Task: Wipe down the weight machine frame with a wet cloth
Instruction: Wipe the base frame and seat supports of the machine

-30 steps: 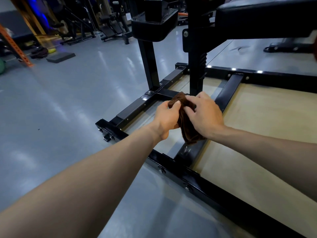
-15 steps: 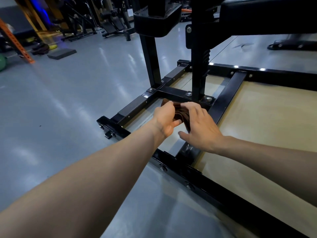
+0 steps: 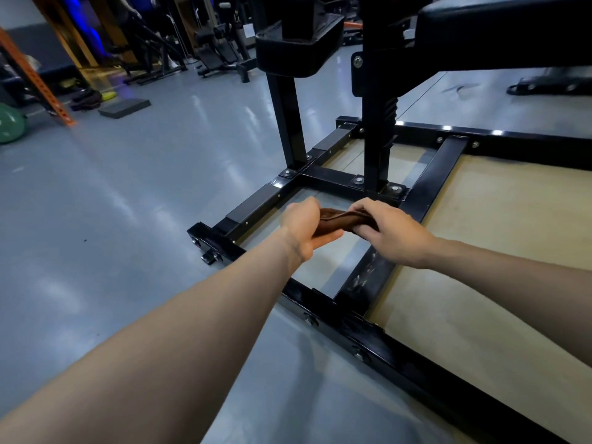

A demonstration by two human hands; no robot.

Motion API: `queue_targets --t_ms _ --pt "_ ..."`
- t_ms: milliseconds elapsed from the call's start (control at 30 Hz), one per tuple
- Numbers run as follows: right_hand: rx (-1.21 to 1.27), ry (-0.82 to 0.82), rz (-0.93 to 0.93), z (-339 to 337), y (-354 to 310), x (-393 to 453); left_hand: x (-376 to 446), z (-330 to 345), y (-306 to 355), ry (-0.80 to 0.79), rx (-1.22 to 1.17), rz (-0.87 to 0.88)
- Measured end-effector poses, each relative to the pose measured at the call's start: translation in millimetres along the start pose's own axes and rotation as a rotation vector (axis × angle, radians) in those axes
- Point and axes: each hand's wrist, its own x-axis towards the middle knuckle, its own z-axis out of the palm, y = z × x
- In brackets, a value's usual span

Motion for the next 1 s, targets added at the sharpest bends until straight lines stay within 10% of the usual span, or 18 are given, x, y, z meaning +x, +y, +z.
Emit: queue_targets --t_ms 200,800,1000 --pt "0.226 0.005 0.129 -12.3 2.1 5.0 -6.6 -2.2 9.9 -0.304 0.290 0.128" --pt "0.127 0.029 0.003 4.4 -22.3 -4.9 -4.8 -13.3 11.9 -0.173 0.218 0.188" --pt "0.094 -0.101 0.083 -5.1 -21.3 -2.3 -5.8 -14.7 7.9 -0.103 0.607 0.350"
